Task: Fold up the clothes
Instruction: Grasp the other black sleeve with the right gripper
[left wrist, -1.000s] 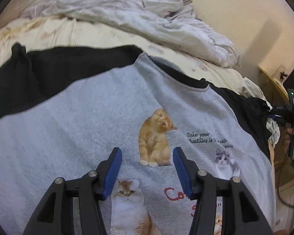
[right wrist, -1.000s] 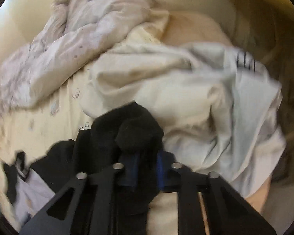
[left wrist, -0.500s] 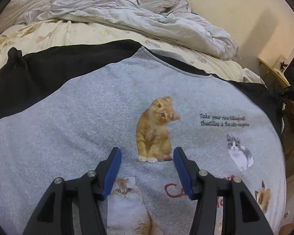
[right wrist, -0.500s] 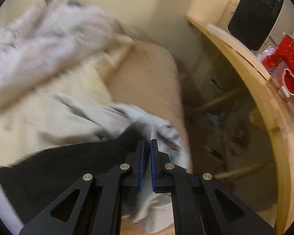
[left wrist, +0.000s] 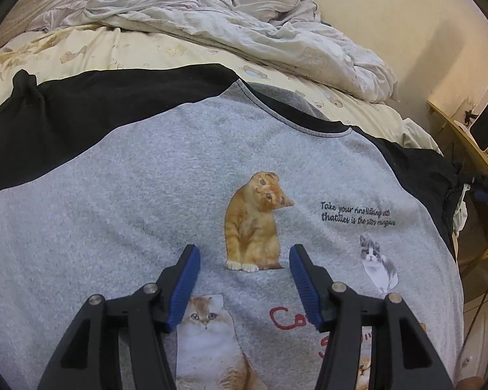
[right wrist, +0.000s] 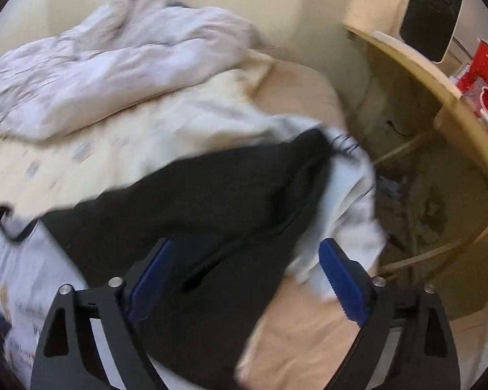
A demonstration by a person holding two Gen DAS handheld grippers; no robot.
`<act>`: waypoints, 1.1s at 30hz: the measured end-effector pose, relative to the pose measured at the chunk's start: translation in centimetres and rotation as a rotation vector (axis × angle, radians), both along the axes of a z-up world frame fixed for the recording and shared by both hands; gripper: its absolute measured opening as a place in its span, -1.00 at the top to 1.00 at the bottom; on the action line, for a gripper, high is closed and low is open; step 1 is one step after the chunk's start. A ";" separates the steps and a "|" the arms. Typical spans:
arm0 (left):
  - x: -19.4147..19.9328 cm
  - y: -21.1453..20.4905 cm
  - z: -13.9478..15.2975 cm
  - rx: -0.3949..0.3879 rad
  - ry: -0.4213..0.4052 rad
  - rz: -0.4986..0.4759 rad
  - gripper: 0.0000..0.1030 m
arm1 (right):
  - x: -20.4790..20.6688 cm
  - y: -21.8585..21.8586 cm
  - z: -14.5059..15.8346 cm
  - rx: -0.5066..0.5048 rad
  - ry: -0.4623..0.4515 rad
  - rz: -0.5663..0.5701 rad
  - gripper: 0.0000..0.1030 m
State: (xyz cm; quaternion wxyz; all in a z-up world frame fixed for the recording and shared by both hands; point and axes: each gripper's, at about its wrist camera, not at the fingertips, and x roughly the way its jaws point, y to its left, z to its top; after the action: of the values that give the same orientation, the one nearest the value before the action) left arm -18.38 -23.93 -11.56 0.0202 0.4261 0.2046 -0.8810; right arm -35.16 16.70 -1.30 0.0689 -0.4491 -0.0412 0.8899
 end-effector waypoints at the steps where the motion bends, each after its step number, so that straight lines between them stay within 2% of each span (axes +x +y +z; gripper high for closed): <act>1: 0.1 -0.1 0.0 0.002 0.001 0.000 -0.12 | 0.5 -1.1 -1.1 0.030 -0.003 0.025 -0.81; 3: 0.6 -0.3 -0.1 0.001 0.003 -0.003 -0.12 | 0.3 -2.4 -2.8 0.095 -0.019 0.047 -0.74; 4: 0.6 -0.3 -0.2 -0.002 0.003 -0.004 -0.12 | 0.1 -3.0 -3.8 0.133 -0.029 0.056 -0.65; 6: 0.5 -0.3 -0.2 -0.005 0.003 -0.005 -0.12 | -0.5 -3.0 -5.5 0.185 -0.056 0.040 0.33; 8: 0.2 -0.2 -0.2 -0.003 0.002 -0.005 -0.12 | 0.1 -1.2 -5.1 0.142 -0.039 -0.021 0.72; 10: 0.0 -0.2 -0.2 0.001 0.001 -0.005 -0.12 | 1.2 0.9 -4.0 0.097 0.001 -0.081 0.73; 13: -0.1 -0.3 -0.2 0.006 0.001 -0.005 -0.13 | 3.7 4.8 -2.3 0.100 0.058 -0.186 0.78; 15: -0.1 -0.2 -0.2 0.004 0.002 -0.006 -0.13 | 4.7 7.4 -2.1 0.177 0.063 -0.248 0.82; 18: 0.0 -0.2 -0.2 0.002 0.004 -0.004 -0.13 | 4.6 10.8 -3.5 0.317 0.015 -0.307 0.82; 21: -0.2 -0.1 -0.2 0.000 0.005 -0.004 -0.13 | 3.8 12.6 -4.8 0.387 -0.036 -0.332 0.82; 22: -0.3 0.0 -0.2 -0.001 0.005 -0.004 -0.13 | 3.7 13.1 -4.9 0.382 -0.043 -0.330 0.82; 25: -0.3 0.1 -0.3 -0.008 0.005 -0.004 -0.13 | 4.2 12.6 -4.3 0.250 -0.008 -0.253 0.81; 27: -0.4 0.1 -0.3 -0.011 0.006 -0.007 -0.15 | 5.4 11.2 -3.3 0.047 0.027 -0.129 0.76; 29: -0.4 0.1 -0.3 -0.014 0.007 -0.008 -0.15 | 6.0 9.6 -3.1 -0.077 0.036 -0.022 0.76; 30: -0.4 0.2 -0.3 -0.015 0.008 -0.009 -0.15 | 6.1 8.5 -3.6 -0.121 0.013 0.029 0.76; 33: -0.5 0.1 -0.3 -0.013 0.008 -0.009 -0.15 | 6.6 5.5 -4.8 -0.149 -0.021 0.137 0.77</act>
State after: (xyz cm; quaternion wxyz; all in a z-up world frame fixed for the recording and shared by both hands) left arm -18.84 -23.79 -11.91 0.0184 0.4235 0.1970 -0.8840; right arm -28.60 22.20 -6.15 -0.0261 -0.4584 -0.0062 0.8883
